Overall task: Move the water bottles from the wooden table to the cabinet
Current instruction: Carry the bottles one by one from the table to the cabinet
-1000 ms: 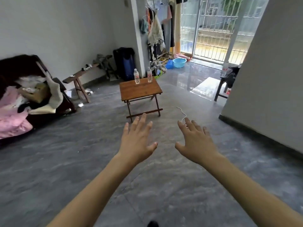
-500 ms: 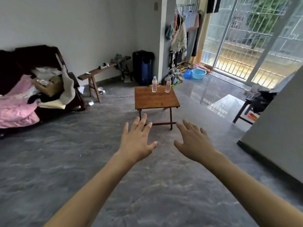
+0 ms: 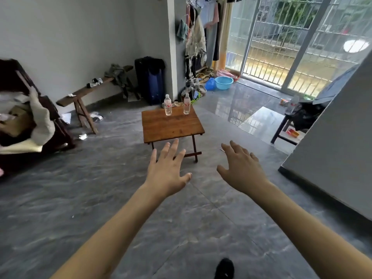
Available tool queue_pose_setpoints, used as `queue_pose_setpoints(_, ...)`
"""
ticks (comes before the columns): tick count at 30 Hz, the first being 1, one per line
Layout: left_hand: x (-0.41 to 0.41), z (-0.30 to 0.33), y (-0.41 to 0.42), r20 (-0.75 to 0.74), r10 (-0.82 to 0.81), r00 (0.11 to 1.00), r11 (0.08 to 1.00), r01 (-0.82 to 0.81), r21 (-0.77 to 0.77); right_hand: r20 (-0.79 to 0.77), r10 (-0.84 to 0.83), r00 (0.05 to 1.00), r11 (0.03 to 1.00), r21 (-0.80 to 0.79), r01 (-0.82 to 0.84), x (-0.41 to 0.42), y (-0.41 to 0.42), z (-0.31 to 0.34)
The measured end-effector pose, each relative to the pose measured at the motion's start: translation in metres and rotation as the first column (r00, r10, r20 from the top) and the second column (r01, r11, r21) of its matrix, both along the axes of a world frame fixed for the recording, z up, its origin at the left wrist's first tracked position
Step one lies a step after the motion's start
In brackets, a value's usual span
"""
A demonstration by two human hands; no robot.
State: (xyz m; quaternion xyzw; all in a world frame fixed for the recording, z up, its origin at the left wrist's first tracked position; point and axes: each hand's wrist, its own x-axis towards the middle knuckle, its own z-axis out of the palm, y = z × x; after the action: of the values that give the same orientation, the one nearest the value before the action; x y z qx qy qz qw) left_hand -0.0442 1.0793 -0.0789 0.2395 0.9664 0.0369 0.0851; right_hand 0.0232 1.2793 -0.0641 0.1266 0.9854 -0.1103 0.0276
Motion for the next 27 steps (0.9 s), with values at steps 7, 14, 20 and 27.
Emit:
queue_pose_setpoints(7,-0.076,0.0,0.12,0.026,-0.055,0.998,0.998,0.055,-0.025,0.036,-0.065,0.997,0.998,-0.009,0.066,-0.051,0.121,-0.007)
queue_pose_setpoints(14,-0.146,0.022,0.245,0.006,-0.069,0.998,0.997,0.069,0.018,-0.025,-0.068,0.997,0.998,-0.009,0.068,-0.115,0.242,0.01)
queue_pose_setpoints(20,-0.197,0.026,0.319,0.026,-0.055,0.998,0.998,0.054,0.029,-0.036,-0.079,0.996,0.997,-0.012,0.079,-0.155,0.32,0.018)
queue_pose_setpoints(27,-0.275,0.018,0.384,-0.003,-0.078,0.997,0.996,0.078,0.035,-0.043,-0.093,0.995,0.996,0.0,0.093,-0.227,0.391,0.015)
